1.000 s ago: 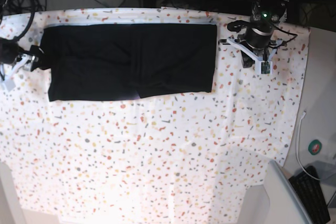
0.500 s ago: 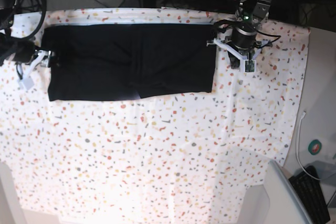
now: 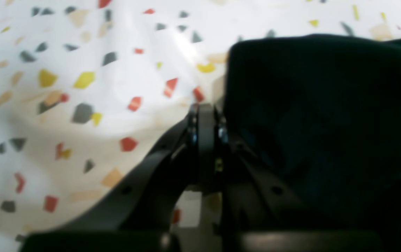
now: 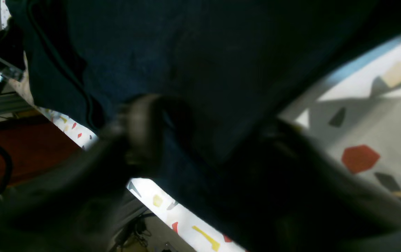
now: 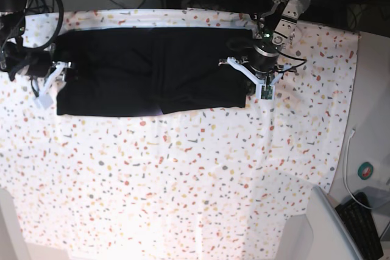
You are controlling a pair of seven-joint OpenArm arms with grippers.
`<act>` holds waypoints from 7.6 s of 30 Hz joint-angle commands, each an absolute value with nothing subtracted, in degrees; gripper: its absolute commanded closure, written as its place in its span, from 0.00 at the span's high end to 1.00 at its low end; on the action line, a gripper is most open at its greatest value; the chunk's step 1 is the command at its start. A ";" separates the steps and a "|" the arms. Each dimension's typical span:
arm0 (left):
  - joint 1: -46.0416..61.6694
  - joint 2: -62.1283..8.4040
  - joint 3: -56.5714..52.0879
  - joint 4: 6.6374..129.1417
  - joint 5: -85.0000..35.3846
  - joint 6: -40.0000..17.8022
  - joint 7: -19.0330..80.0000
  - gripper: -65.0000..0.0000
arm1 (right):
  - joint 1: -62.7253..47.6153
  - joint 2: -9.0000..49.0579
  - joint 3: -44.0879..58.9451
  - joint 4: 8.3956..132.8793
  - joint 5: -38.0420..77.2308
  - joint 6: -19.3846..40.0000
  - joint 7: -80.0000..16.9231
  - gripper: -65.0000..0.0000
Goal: Layout the t-shirt on the table in an organized manner, then fold the t-shirt properly
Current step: 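Grasp the strip's end with the right gripper and fold it toward the left gripper, then press the folded end flat with the right gripper while left withdraws, then grasp the folded bundle's edges with both grippers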
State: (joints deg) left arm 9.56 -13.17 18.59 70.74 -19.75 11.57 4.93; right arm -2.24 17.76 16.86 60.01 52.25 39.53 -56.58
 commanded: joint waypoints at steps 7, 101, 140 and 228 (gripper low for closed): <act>9.80 -12.26 19.30 71.16 -20.53 10.24 7.78 0.00 | -2.51 18.33 16.84 67.82 53.23 30.55 -54.90 0.00; 30.64 -21.23 -15.43 92.62 -21.14 9.89 15.16 0.00 | -3.47 1.19 -16.66 111.25 28.44 -9.54 -52.62 0.20; 30.99 -13.58 -34.77 83.03 -20.62 -6.20 15.08 0.00 | 6.90 0.57 -57.98 87.60 21.58 -40.00 -50.51 0.69; 6.29 -2.24 13.49 74.51 -13.76 5.14 22.11 0.00 | 0.92 12.53 -29.58 96.13 21.85 -28.18 -37.85 0.00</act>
